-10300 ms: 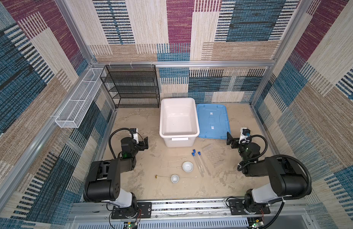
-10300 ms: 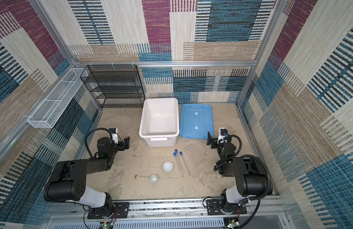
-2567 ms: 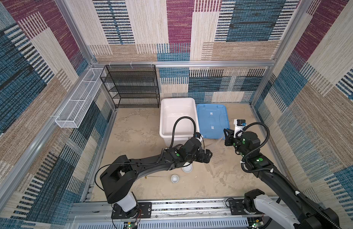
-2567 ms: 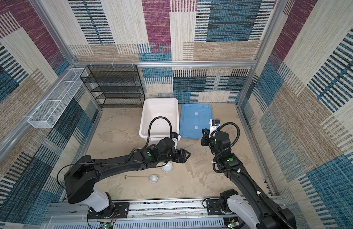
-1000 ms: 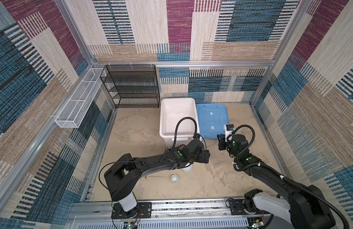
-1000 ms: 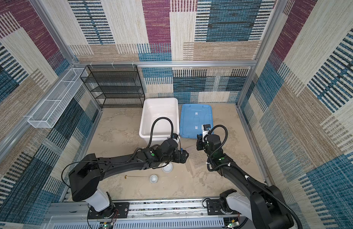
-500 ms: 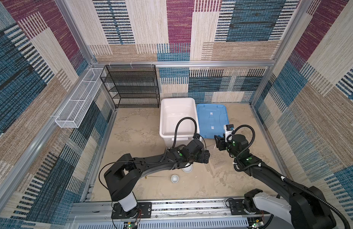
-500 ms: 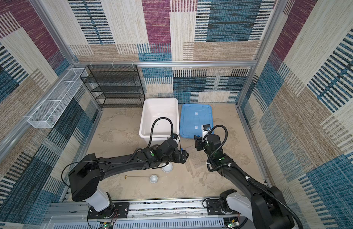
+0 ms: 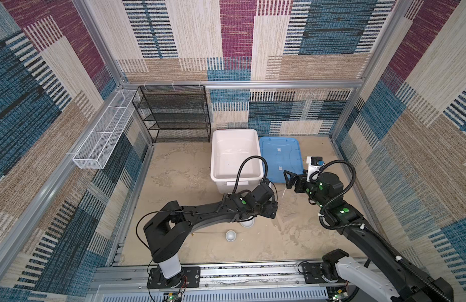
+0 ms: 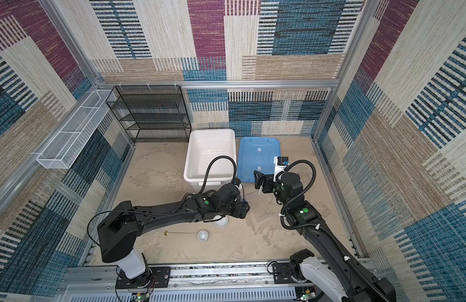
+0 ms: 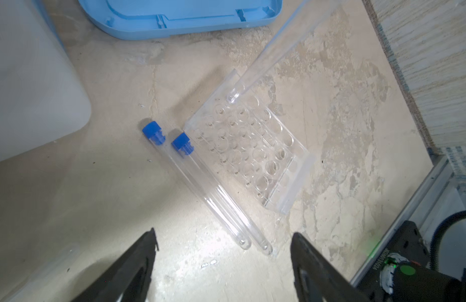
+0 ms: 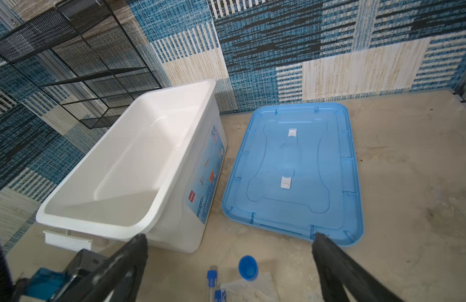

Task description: Organize the chemistry lab equipment

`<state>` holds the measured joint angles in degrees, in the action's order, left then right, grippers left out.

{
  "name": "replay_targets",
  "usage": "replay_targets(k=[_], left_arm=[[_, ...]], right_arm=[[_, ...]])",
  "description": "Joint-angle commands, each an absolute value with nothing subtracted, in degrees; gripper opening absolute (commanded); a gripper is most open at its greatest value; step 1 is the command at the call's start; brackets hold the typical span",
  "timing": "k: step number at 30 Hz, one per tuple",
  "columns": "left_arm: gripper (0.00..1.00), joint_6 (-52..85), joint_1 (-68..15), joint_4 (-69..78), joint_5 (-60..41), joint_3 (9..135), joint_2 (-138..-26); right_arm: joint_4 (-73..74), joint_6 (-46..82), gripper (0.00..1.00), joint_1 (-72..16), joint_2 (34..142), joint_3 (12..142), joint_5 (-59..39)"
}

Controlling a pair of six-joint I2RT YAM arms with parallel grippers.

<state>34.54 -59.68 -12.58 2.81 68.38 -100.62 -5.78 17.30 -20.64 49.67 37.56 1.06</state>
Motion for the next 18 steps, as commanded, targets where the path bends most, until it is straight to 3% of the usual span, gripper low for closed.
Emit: replay_targets(k=[1,10,18], left_arm=[[0.77,31.3,-60.2,-17.8,1.2,71.6,-103.3],[0.64,30.6,-60.9,-22.4,2.7,76.7,-109.7],[0.63,30.2,-60.9,-22.5,5.6,77.6,-113.4]], right_arm=[[-13.6,22.0,0.99,-20.7,47.3,38.2,-0.7],[-21.4,25.8,0.99,-20.7,40.7,35.3,-1.9],[-21.8,25.7,0.99,-20.7,40.1,35.3,-1.5]])
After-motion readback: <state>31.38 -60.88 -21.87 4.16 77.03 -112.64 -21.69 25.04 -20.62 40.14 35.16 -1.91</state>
